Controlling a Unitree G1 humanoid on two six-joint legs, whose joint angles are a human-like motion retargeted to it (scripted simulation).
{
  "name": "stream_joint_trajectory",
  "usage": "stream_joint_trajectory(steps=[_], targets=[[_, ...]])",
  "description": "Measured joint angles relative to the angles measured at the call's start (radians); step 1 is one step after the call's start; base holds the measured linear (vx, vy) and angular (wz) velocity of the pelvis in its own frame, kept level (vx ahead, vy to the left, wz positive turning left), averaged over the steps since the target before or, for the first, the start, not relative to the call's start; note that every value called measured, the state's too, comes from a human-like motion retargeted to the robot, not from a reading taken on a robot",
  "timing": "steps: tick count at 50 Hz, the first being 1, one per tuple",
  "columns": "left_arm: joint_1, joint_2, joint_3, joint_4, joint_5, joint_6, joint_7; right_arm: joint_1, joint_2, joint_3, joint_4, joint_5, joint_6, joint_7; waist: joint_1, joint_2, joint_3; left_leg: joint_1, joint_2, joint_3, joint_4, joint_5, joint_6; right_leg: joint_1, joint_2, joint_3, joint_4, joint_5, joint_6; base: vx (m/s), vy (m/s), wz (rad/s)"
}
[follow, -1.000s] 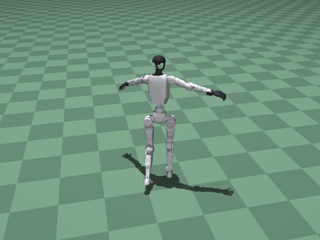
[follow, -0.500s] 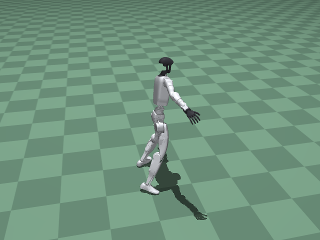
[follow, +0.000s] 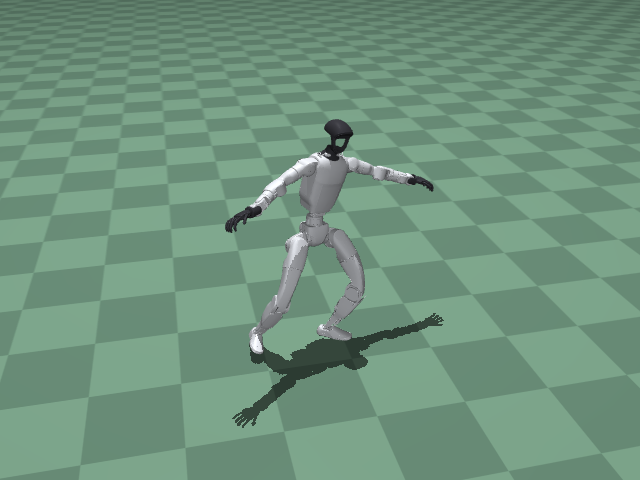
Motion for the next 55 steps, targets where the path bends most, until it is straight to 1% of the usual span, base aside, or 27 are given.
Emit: stream_joint_trajectory(steps=[2, 5, 7, 10, 13, 15, 17, 20, 22, 25, 28, 30, 32, 33, 35, 37, 38, 40, 42, 45, 47, 48, 49, 50, 52, 53, 55], targets=[[-0.046, 0.04, -0.024, -0.004, 0.031, 0.011, -0.028, -0.04, -0.1, 0.015, 0.003, 0.016, -0.002, 0.032, 0.001, 0.01, 0.007, 0.005, 0.009, 0.052, 0.032, -0.01, 0.031, -0.028, 0.01, 0.025, 0.167, -0.065, -0.032, -0.25, 0.38, -1.42], [-0.106, 0.071, -0.045, -0.004, 0.06, 0.032, -0.057, -0.083, -0.207, -0.02, 0.029, 0.044, 0.012, 0.071, 0.001, 0.029, -0.019, 0.027, -0.021, 0.111, -0.062, 0.042, 0.061, -0.002, 0.056, -0.022, 0.257, -0.094, -0.055, -0.33, 0.31, -1.1], [-0.127, 0.08, -0.051, 0.002, 0.043, 0.036, -0.058, -0.091, -0.238, -0.056, 0.053, 0.102, 0.009, 0.073, -0.001, 0.035, -0.058, 0.053, -0.062, 0.126, -0.202, 0.136, 0.046, 0.042, 0.129, -0.048, 0.208, -0.043, -0.045, -0.42, 0.21, -0.91], [-0.13, 0.085, -0.063, 0.015, 0.008, 0.04, -0.077, -0.091, -0.265, -0.106, 0.09, 0.151, 0.028, 0.068, 0.007, 0.037, -0.123, 0.103, -0.147, 0.095, -0.481, 0.352, 0.003, 0.106, 0.279, -0.001, 0.019, 0.097, -0.004, -0.52, 0.1, -0.93], [-0.096, 0.099, -0.07, 0.023, -0.078, 0.0, -0.099, -0.049, -0.276, -0.148, 0.109, 0.173, 0.02, 0.1, 0.019, 0.036, -0.166, 0.142, -0.246, -0.136, -0.749, 0.593, -0.04, 0.181, 0.422, 0.168, -0.252, 0.248, 0.026, -0.63, 0.03, -0.93], [-0.07, 0.119, -0.06, 0.024, -0.169, -0.023, -0.085, -0.019, -0.299, -0.184, 0.126, 0.203, 0.003, 0.105, 0.018, 0.034, -0.167, 0.155, -0.301, -0.357, -0.836, 0.65, -0.074, 0.227, 0.447, 0.233, -0.399, 0.281, 0.014, -0.72, 0.03, -0.73], [-0.056, 0.148, -0.038, 0.026, -0.244, -0.026, -0.094, 0.002, -0.34, -0.225, 0.134, 0.238, 0.0, 0.116, 0.001, 0.022, -0.14, 0.148, -0.333, -0.437, -0.771, 0.554, -0.081, 0.236, 0.403, 0.207, -0.465, 0.211, -0.012, -0.8, 0.03, -0.44], [-0.056, 0.205, 0.002, 0.032, -0.281, -0.007, -0.114, 0.025, -0.41, -0.297, 0.139, 0.283, 0.019, 0.122, -0.039, -0.001, -0.075, 0.075, -0.32, -0.331, -0.414, 0.31, -0.021, 0.16, 0.328, 0.199, -0.413, 0.089, -0.013, -0.85, 0.05, -0.3], [-0.059, 0.225, 0.02, 0.038, -0.255, 0.009, -0.095, 0.037, -0.427, -0.333, 0.136, 0.275, 0.024, 0.088, -0.058, -0.007, -0.058, 0.035, -0.288, -0.28, -0.16, 0.184, 0.015, 0.061, 0.308, 0.217, -0.337, 0.071, 0.019, -0.83, 0.07, -0.46], [-0.055, 0.193, 0.027, 0.04, -0.233, 0.019, -0.023, 0.054, -0.373, -0.346, 0.115, 0.235, 0.02, 0.001, -0.073, -0.013, -0.074, 0.06, -0.286, -0.262, 0.02, 0.124, 0.009, -0.04, 0.302, 0.223, -0.371, 0.174, 0.074, -0.82, 0.04, -0.47], [-0.044, 0.112, 0.008, 0.043, -0.242, -0.002, -0.001, 0.029, -0.258, -0.29, 0.111, 0.175, 0.035, -0.03, -0.096, -0.038, -0.11, 0.19, -0.335, -0.243, -0.054, 0.155, 0.007, -0.036, 0.293, 0.264, -0.587, 0.397, 0.104, -0.87, 0.04, -0.23], [-0.037, 0.071, -0.007, 0.048, -0.238, -0.017, -0.038, -0.016, -0.197, -0.242, 0.131, 0.131, 0.057, -0.011, -0.114, -0.055, -0.137, 0.271, -0.388, -0.27, -0.135, 0.218, 0.016, -0.033, 0.273, 0.255, -0.716, 0.532, 0.11, -0.97, 0.08, -0.23], [-0.033, 0.06, -0.016, 0.045, -0.224, -0.033, -0.087, -0.062, -0.178, -0.215, 0.149, 0.093, 0.063, 0.018, -0.126, -0.048, -0.153, 0.327, -0.417, -0.314, -0.221, 0.228, 0.018, -0.047, 0.257, 0.154, -0.751, 0.555, 0.102, -1.08, 0.12, -0.32], [-0.033, 0.064, -0.023, 0.04, -0.224, -0.043, -0.103, -0.085, -0.184, -0.201, 0.153, 0.082, 0.056, 0.027, -0.132, -0.034, -0.151, 0.349, -0.415, -0.329, -0.272, 0.186, 0.013, -0.053, 0.257, 0.099, -0.734, 0.528, 0.09, -1.17, 0.14, -0.29], [-0.051, 0.089, -0.034, 0.027, -0.222, -0.053, -0.108, -0.147, -0.226, -0.156, 0.158, 0.092, 0.028, 0.031, -0.142, 0.023, -0.11, 0.363, -0.37, -0.339, -0.338, 0.043, 0.005, -0.097, 0.276, 0.037, -0.54, 0.398, 0.056, -1.22, 0.14, -0.2], [-0.091, 0.12, -0.042, -0.006, -0.184, -0.025, -0.071, -0.202, -0.274, -0.116, 0.151, 0.129, 0.018, 0.01, -0.145, 0.058, -0.056, 0.293, -0.325, -0.325, -0.287, -0.057, 0.025, -0.188, 0.262, 0.025, -0.174, 0.234, 0.02, -1.18, 0.07, 0.0], [-0.109, 0.129, -0.047, -0.031, -0.16, -0.004, -0.048, -0.218, -0.29, -0.098, 0.145, 0.151, 0.017, -0.007, -0.144, 0.062, -0.037, 0.239, -0.314, -0.321, -0.237, -0.073, 0.036, -0.218, 0.242, 0.024, -0.01, 0.166, 0.004, -1.11, 0.01, 0.03], [-0.128, 0.124, -0.055, -0.096, -0.107, 0.028, -0.005, -0.233, -0.294, -0.057, 0.14, 0.183, 0.013, -0.034, -0.116, 0.054, -0.031, 0.132, -0.301, -0.312, -0.181, -0.038, 0.031, -0.24, 0.213, 0.044, 0.229, 0.07, -0.018, -1.05, -0.04, -0.23], [-0.107, 0.088, -0.046, -0.174, -0.055, 0.035, 0.022, -0.222, -0.249, -0.027, 0.143, 0.189, 0.014, -0.039, -0.051, 0.036, -0.06, 0.094, -0.287, -0.286, -0.274, 0.071, -0.003, -0.192, 0.23, 0.089, 0.304, 0.049, -0.012, -1.0, -0.11, -0.78], [-0.015, -0.003, 0.018, -0.274, 0.005, 0.016, 0.019, -0.197, -0.161, -0.015, 0.153, 0.166, 0.023, -0.004, 0.042, 0.031, -0.117, 0.137, -0.265, -0.271, -0.602, 0.317, -0.034, -0.041, 0.317, 0.158, 0.215, 0.102, 0.027, -1.04, -0.23, -0.73], [0.05, -0.068, 0.059, -0.298, 0.009, -0.012, -0.009, -0.196, -0.13, -0.009, 0.158, 0.147, 0.018, 0.025, 0.065, 0.058, -0.157, 0.161, -0.24, -0.305, -0.822, 0.513, -0.049, 0.063, 0.415, 0.226, 0.097, 0.188, 0.054, -1.13, -0.31, -0.14], [0.071, -0.093, 0.068, -0.297, 0.0, -0.027, -0.025, -0.2, -0.126, -0.005, 0.158, 0.14, 0.012, 0.036, 0.067, 0.07, -0.175, 0.158, -0.227, -0.319, -0.898, 0.584, -0.065, 0.109, 0.459, 0.265, 0.043, 0.248, 0.065, -1.19, -0.31, 0.23], [0.082, -0.109, 0.065, -0.291, -0.015, -0.038, -0.038, -0.207, -0.132, -0.003, 0.154, 0.136, 0.005, 0.04, 0.062, 0.076, -0.187, 0.15, -0.222, -0.319, -0.94, 0.611, -0.08, 0.149, 0.484, 0.292, -0.009, 0.308, 0.07, -1.24, -0.3, 0.47], [0.087, -0.12, 0.058, -0.283, -0.033, -0.047, -0.049, -0.215, -0.143, -0.001, 0.149, 0.134, -0.004, 0.041, 0.053, 0.079, -0.196, 0.138, -0.221, -0.31, -0.964, 0.616, -0.095, 0.187, 0.498, 0.313, -0.06, 0.367, 0.071, -1.3, -0.3, 0.83], [0.044, -0.111, 0.013, -0.254, -0.086, -0.046, -0.044, -0.252, -0.199, 0.009, 0.129, 0.151, -0.016, 0.016, 0.007, 0.062, -0.177, 0.088, -0.248, -0.269, -0.866, 0.551, -0.077, 0.252, 0.455, 0.277, -0.193, 0.31, 0.043, -1.39, -0.28, 1.38], [-0.009, -0.097, -0.023, -0.228, -0.11, -0.041, -0.039, -0.282, -0.236, 0.021, 0.118, 0.167, -0.019, 0.001, -0.028, 0.043, -0.15, 0.036, -0.269, -0.259, -0.727, 0.492, -0.054, 0.285, 0.416, 0.235, -0.266, 0.201, 0.028, -1.43, -0.24, 1.67], [-0.139, -0.055, -0.094, -0.174, -0.128, -0.025, -0.031, -0.339, -0.306, 0.047, 0.098, 0.198, -0.025, -0.017, -0.081, 0.023, -0.092, -0.096, -0.265, -0.259, -0.34, 0.34, -0.016, 0.303, 0.374, 0.165, -0.359, -0.027, -0.002, -1.41, -0.15, 1.3]])
